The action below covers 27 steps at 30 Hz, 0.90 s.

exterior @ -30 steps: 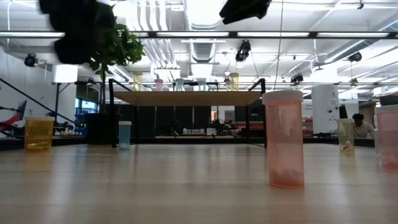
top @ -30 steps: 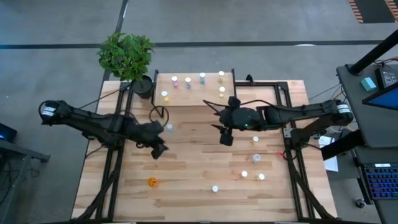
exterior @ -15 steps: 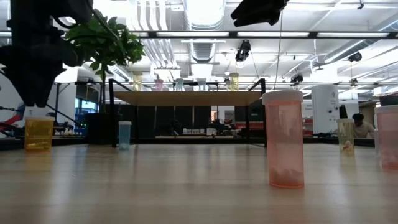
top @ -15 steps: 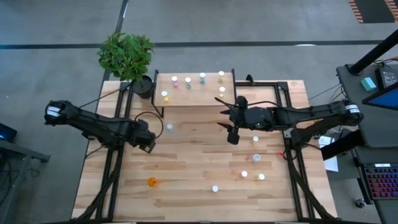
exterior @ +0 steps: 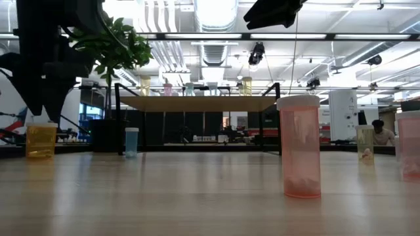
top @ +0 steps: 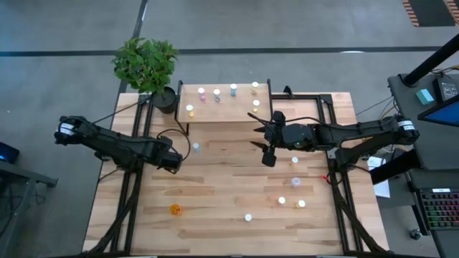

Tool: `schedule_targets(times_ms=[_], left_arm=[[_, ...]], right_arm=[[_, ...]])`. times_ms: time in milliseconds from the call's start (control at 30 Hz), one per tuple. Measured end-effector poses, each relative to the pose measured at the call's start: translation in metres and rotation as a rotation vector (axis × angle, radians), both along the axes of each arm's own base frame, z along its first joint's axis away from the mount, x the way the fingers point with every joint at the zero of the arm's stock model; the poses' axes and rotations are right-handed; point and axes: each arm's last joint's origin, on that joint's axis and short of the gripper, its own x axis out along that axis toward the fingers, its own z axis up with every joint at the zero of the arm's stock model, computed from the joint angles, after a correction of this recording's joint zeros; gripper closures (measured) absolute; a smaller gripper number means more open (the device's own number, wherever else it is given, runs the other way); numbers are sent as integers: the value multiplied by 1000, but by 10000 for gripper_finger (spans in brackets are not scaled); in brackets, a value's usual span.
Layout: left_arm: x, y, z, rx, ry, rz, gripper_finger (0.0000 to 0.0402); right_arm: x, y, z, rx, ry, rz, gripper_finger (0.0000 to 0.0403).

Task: Pick and place medicine bottles onto shelf by color
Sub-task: Put the orange pill bottle on the shelf

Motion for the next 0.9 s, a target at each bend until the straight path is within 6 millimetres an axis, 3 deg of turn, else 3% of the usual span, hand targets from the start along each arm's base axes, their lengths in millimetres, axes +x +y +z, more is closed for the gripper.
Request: schedule_targets(times_ms=[467,900], left_arm=[[12,1,-18,28,118,16,124],[19,-1,-23,24,92,14,146]], right_arm=[[0,0,0,7,-4,-3,197],[0,0,0,7,0,-3,197]])
